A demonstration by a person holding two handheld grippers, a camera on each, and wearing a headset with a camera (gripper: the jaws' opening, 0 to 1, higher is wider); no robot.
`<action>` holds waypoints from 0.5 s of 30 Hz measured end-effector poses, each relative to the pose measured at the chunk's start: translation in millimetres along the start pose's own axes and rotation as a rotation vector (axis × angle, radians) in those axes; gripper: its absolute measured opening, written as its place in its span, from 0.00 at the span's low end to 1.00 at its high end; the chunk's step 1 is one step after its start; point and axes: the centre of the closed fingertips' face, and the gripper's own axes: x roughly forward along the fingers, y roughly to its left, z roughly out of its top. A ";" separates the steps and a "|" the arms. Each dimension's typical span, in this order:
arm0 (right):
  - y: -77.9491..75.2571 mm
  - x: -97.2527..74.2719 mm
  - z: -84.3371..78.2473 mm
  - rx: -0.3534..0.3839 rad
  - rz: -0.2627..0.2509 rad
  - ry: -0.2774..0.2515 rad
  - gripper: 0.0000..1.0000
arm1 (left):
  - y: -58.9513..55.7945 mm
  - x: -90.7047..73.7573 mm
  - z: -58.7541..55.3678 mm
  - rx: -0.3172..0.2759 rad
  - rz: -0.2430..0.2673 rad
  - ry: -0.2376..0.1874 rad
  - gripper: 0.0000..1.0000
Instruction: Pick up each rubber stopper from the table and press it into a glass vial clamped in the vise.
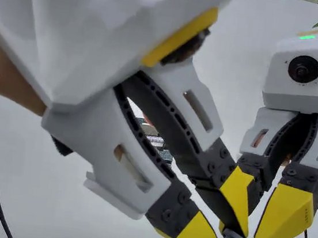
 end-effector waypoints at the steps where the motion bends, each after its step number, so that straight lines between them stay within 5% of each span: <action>1: 0.2 0.8 0.1 0.002 0.000 0.000 0.05 | 0.0 0.0 -0.1 -0.002 0.000 0.000 0.07; 15: -1.9 2.5 0.6 0.014 0.001 0.007 0.05 | -1.2 0.1 1.0 -0.008 0.008 -0.009 0.09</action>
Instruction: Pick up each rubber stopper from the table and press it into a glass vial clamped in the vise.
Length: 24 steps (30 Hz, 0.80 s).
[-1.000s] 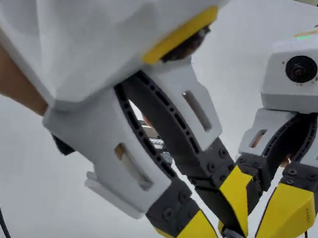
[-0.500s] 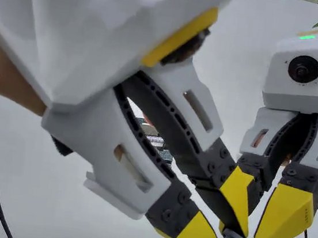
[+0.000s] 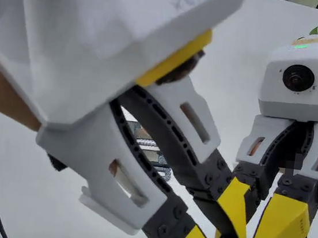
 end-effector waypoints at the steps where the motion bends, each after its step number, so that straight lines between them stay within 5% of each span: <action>1: -0.4 -0.4 0.2 0.001 -0.001 0.001 0.05 | 0.4 0.0 0.3 0.002 0.002 -0.001 0.10; 13: -4.9 -6.0 -0.7 0.010 -0.019 0.008 0.05 | 3.4 -5.4 -5.4 -0.013 0.038 0.003 0.15; 24: -17.8 -10.8 -4.4 0.026 -0.101 0.019 0.05 | 7.6 -17.4 -20.3 -0.060 0.111 0.013 0.19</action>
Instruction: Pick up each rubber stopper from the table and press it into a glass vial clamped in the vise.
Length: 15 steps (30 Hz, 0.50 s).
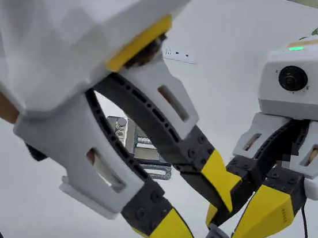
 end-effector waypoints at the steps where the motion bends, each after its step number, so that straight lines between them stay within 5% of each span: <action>1: -1.0 -0.6 -0.5 0.001 -0.007 0.002 0.05 | 0.6 -1.1 -2.2 -0.007 0.006 0.003 0.20; 15: -28.9 -12.9 7.1 -0.020 -0.187 -0.015 0.05 | 15.1 -21.6 -44.7 -0.111 0.169 0.067 0.29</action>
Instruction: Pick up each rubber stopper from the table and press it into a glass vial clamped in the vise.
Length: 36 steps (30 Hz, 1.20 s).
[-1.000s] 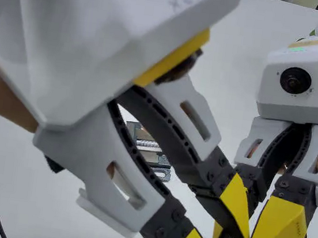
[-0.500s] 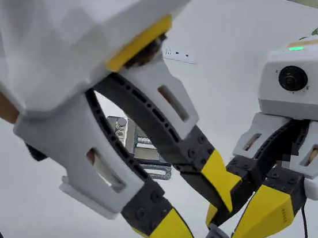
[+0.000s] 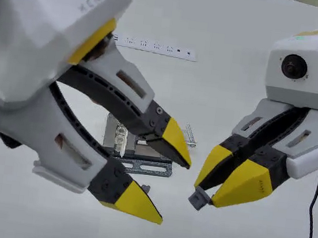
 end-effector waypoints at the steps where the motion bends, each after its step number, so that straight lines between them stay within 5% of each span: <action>1: -4.1 -0.7 1.6 0.003 -0.024 -0.005 0.05 | 1.8 -1.2 -3.0 -0.007 0.014 0.003 0.29; 14: -32.7 -7.8 8.2 -0.049 -0.212 0.050 0.05 | 20.0 -18.8 -45.5 -0.113 0.202 0.055 0.34; 15: -40.5 -10.7 5.5 -0.054 -0.261 0.078 0.05 | 20.7 -20.3 -51.1 -0.119 0.218 0.068 0.35; 19: -47.4 -12.5 5.9 -0.054 -0.301 0.093 0.05 | 24.6 -25.3 -70.4 -0.146 0.277 0.113 0.36; 22: -54.2 -15.6 6.6 -0.054 -0.336 0.099 0.05 | 24.5 -28.0 -79.1 -0.188 0.303 0.109 0.39; 26: -64.9 -18.6 2.0 -0.059 -0.393 0.150 0.05 | 27.7 -34.2 -98.1 -0.224 0.364 0.146 0.40; 32: -78.9 -19.4 -0.2 -0.067 -0.459 0.198 0.05 | 29.2 -39.3 -116.4 -0.291 0.429 0.143 0.43; 36: -93.4 -24.2 -5.6 -0.094 -0.534 0.284 0.05 | 28.8 -41.6 -132.1 -0.319 0.468 0.163 0.43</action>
